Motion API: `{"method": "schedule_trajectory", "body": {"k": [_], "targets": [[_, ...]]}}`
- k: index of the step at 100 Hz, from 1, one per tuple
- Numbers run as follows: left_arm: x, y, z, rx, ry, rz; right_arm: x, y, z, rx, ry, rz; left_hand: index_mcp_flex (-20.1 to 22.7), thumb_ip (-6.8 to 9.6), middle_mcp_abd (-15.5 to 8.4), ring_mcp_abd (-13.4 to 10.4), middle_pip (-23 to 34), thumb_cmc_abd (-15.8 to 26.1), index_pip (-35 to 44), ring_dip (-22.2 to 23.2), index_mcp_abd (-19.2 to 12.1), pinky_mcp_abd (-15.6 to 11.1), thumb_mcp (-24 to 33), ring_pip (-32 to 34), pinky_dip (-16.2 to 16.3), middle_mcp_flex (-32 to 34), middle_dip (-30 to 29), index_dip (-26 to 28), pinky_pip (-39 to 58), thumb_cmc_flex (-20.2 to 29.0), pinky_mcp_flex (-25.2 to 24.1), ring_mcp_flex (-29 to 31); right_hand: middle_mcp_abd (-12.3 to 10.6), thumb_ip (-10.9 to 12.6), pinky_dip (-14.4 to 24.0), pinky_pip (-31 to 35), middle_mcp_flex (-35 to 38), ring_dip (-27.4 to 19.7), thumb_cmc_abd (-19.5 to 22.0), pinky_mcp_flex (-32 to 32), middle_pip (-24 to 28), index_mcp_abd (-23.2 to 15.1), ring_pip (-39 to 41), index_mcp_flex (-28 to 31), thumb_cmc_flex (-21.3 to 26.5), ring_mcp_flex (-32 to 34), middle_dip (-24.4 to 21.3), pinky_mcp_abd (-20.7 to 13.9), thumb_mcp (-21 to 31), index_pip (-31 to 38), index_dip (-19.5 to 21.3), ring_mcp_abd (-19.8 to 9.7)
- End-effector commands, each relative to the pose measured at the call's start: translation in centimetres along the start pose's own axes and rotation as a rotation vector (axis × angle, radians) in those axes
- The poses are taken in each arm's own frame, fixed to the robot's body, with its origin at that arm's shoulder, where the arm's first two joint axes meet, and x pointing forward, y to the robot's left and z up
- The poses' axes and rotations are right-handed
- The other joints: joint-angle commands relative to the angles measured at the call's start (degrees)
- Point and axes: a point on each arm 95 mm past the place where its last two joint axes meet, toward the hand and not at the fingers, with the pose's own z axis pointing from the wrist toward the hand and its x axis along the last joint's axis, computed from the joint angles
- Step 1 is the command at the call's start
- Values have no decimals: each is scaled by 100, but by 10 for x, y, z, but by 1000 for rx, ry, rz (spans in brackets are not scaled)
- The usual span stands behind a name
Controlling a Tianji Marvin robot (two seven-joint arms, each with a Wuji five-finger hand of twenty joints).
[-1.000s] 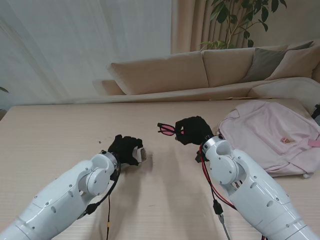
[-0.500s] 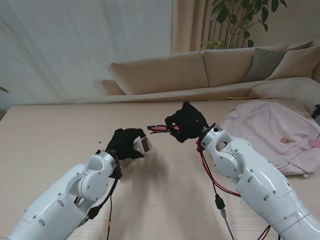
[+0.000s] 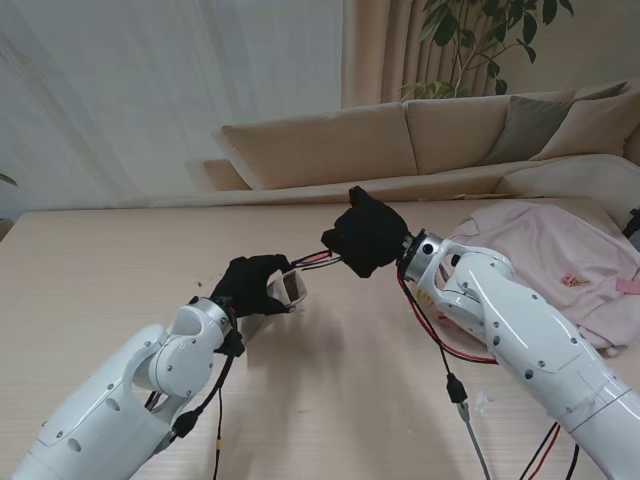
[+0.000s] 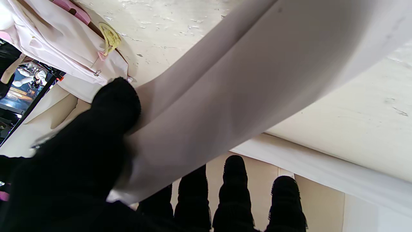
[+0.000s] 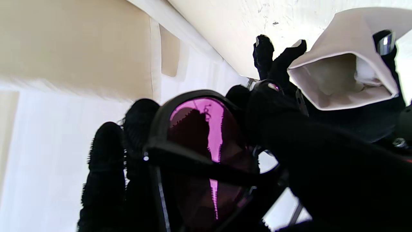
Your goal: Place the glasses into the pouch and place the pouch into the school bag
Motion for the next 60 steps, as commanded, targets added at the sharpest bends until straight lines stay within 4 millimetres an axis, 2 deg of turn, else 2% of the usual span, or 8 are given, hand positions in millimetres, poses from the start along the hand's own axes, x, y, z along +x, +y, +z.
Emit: {"method": "schedule_trajectory", "body": {"k": [1,60], "targets": [[8,-6,1,-7,14,-22,0,-1,1,21,15,0,270,-83,49,30,-34,410,399,41,-315,157,406,-1,-133,-97,20,84,184,78,-86,-35,156,-35,48,121,26,126,254,38,163,-422,139,86,42,175,82,39,45,134,95,-643],[15,-15,-3,-20,21,-41,4,-3,7,20,115,-109,268,-66,100,88,-52,483,327,29,-263,191,295,-16,-166,-19,14,128,161,75,-37,13,-14,-53,37,123,-37,133,336,82,202,-681,138,4,-65,105,81,25,27,180,56,-779]]}}
